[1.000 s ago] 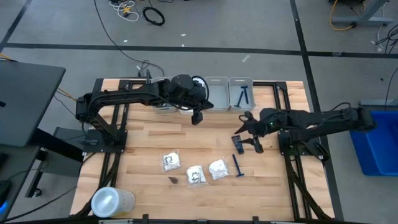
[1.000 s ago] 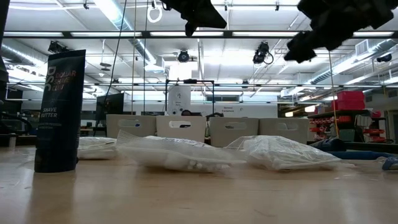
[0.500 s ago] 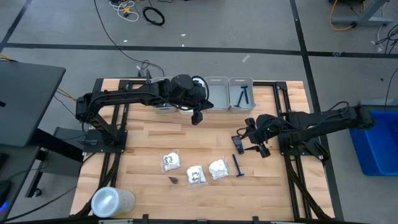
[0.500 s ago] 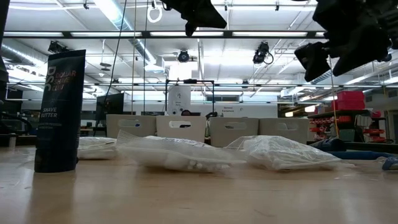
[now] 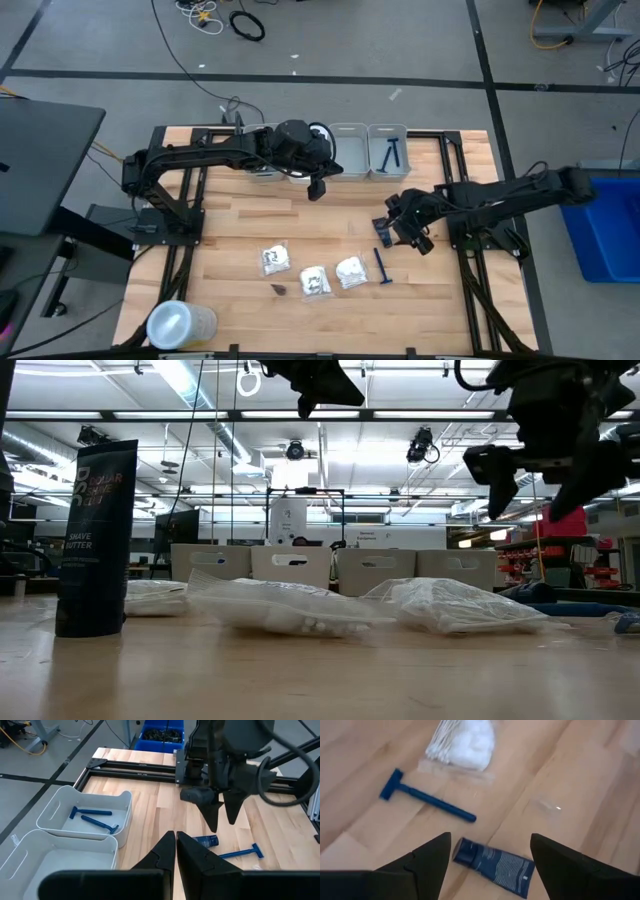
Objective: Pick & Place Travel size toiletries
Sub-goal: Put the blue shave cream into the middle gray bin
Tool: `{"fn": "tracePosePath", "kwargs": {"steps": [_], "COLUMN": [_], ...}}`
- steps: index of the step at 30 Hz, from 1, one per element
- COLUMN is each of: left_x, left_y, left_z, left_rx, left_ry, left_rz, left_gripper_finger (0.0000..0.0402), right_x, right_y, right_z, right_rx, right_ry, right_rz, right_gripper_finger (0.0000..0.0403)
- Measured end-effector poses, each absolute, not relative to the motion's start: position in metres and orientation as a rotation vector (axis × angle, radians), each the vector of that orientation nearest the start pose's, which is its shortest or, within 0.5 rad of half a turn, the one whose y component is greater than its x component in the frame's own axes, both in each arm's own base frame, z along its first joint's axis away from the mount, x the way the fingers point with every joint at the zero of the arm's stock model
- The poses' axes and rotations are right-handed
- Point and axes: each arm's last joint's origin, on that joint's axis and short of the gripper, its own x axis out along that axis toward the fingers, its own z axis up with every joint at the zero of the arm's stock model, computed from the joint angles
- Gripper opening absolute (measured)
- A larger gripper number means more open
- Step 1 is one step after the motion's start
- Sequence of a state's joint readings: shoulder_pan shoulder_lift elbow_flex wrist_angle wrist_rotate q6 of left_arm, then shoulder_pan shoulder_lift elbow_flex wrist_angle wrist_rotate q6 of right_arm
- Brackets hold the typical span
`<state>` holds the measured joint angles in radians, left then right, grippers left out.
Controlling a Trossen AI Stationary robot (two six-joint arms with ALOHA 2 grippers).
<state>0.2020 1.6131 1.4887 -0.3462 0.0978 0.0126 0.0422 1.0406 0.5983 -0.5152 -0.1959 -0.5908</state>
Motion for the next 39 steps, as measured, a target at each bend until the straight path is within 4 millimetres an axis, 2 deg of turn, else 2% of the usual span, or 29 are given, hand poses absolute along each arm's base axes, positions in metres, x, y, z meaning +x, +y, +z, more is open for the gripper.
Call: {"fn": "tracePosePath", "kwargs": {"steps": [15, 21, 39], "left_x": [0.361, 0.361, 0.361], "left_y": [0.071, 0.071, 0.072], "left_z": [0.353, 0.353, 0.353], "left_rx": [-0.030, -0.027, -0.023], "left_ry": [0.468, 0.468, 0.468], "left_rz": [0.092, 0.104, 0.118], "left_gripper_finger": [0.0025, 0.0025, 0.0025], "right_x": [0.192, 0.194, 0.214], "right_y": [0.014, 0.014, 0.014], "right_z": [0.195, 0.192, 0.153], "right_rx": [-0.936, -0.999, -1.134], "right_ry": [0.746, 0.736, 0.799], "right_rz": [0.765, 0.805, 0.993], "right_gripper_finger": [0.0258, 0.0249, 0.0228]}}
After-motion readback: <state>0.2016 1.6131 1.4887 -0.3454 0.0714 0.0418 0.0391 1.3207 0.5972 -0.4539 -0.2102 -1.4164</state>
